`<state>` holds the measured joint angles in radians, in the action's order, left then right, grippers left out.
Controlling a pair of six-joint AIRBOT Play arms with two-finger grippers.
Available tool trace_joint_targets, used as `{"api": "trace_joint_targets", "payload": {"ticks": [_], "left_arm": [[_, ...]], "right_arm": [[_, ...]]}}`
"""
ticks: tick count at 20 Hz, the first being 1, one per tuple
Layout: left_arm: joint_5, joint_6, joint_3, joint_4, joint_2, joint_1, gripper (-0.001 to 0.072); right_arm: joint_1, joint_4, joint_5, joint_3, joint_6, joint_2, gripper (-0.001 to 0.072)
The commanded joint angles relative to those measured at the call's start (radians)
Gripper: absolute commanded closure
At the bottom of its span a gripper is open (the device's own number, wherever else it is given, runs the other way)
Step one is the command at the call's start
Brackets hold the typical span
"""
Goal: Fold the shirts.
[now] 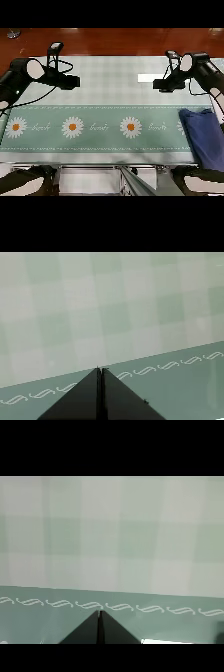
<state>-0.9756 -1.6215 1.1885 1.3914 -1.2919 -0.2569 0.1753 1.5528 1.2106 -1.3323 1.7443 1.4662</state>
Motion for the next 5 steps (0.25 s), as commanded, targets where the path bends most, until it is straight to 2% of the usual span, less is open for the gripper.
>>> {"api": "trace_joint_targets", "payload": {"ticks": [1,5], "left_arm": [[-0.001,0.001,0.0,0.0,-0.004,0.001,0.0691],[-0.001,0.001,0.0,0.0,-0.012,0.001,0.0691]], "right_arm": [[0.001,0.001,0.002,0.0,0.002,0.001,0.0689],[0.001,0.001,0.001,0.0,0.002,0.001,0.0688]]}}
